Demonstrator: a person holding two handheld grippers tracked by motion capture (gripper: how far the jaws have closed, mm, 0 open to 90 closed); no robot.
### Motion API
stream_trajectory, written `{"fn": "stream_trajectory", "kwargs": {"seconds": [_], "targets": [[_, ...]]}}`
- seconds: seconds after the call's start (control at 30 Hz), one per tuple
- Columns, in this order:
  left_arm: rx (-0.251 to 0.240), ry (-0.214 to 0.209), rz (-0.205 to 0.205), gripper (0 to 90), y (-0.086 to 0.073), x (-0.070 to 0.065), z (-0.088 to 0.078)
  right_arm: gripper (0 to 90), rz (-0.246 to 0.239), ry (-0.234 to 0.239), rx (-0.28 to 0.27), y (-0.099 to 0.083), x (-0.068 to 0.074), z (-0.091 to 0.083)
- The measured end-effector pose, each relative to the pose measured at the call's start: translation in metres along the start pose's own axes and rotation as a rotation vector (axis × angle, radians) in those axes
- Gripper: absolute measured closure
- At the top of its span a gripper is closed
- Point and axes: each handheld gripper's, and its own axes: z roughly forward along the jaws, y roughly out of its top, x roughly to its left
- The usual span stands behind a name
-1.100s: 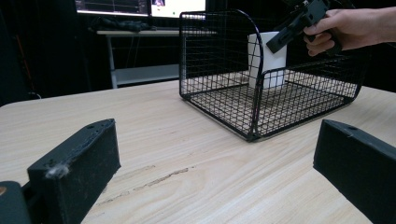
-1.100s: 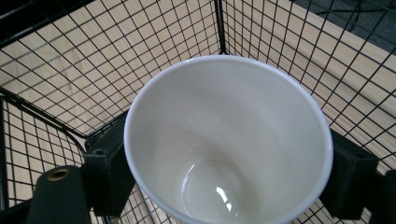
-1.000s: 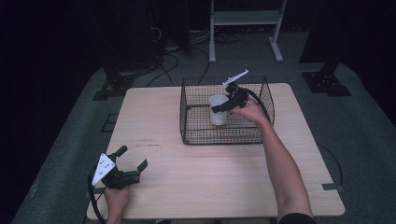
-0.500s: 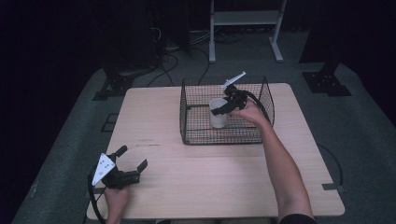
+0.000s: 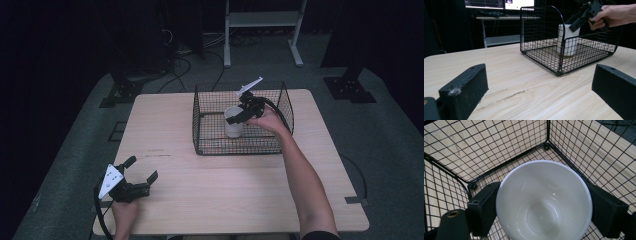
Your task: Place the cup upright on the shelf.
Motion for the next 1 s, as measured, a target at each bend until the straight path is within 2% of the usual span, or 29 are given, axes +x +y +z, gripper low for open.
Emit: {"fn": "stream_trajectory", "kwargs": {"seconds": [0.37, 0.67, 1.0], "targets": [[0.003, -0.001, 0.003, 0.0, 0.000, -0.001, 0.001, 16.9, 0.002, 0.003, -0.013, -0.003, 0.002, -0.005], [0.009, 0.000, 0.003, 0.0, 0.000, 0.000, 0.001, 15.1, 0.001, 0.000, -0.046, 0.000, 0.004, -0.011], [0.013, 0.002, 0.003, 0.0, 0.000, 0.000, 0.001, 13.2, 0.018, -0.011, -0.122, 0.006, 0.003, -0.025]]}}
